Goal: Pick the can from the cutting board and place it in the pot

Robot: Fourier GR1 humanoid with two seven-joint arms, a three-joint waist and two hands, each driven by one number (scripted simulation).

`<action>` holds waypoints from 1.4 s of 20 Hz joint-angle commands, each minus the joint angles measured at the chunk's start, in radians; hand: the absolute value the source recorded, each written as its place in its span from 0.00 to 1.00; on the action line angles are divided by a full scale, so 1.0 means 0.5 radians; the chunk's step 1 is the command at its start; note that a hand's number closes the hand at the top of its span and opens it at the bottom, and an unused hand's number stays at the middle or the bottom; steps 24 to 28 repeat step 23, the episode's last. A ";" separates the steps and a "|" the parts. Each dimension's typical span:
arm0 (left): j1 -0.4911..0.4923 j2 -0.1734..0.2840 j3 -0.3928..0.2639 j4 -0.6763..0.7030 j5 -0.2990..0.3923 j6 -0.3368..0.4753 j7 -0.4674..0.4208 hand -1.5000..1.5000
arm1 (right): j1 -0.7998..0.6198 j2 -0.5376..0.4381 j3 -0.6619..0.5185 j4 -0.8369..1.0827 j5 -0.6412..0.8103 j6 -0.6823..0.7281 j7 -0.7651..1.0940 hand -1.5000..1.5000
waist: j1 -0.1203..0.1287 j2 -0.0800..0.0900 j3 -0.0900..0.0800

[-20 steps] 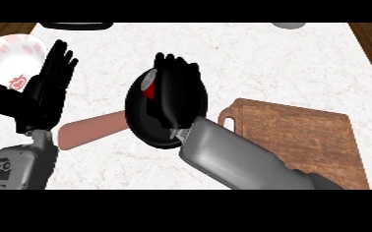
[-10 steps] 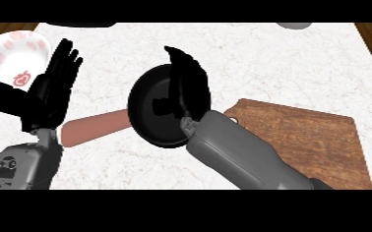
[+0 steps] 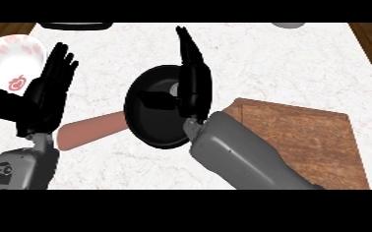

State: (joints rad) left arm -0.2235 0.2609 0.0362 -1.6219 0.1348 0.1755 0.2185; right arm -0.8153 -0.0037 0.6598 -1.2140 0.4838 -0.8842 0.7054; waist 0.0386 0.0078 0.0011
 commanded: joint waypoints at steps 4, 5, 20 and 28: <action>0.023 -0.037 0.016 0.025 -0.090 0.070 -0.028 0.50 | 0.404 -0.202 -0.168 -0.482 -0.286 0.070 -0.327 0.00 | -0.089 -0.016 -0.001; 0.079 -0.008 0.043 -0.112 -0.060 0.044 0.046 0.50 | 0.351 -0.097 -0.244 -0.371 -0.273 0.078 -0.396 0.00 | -0.068 -0.016 -0.001; 0.097 -0.100 0.100 -0.017 -0.075 -0.060 -0.064 0.50 | 1.060 -0.461 -0.587 -1.143 -0.474 0.704 -0.614 0.00 | -0.080 -0.017 -0.002; -0.110 -0.059 0.124 0.006 -0.099 -0.023 0.127 0.50 | 0.947 -0.361 -0.592 -1.043 -0.424 0.763 -0.524 0.00 | -0.080 -0.016 -0.002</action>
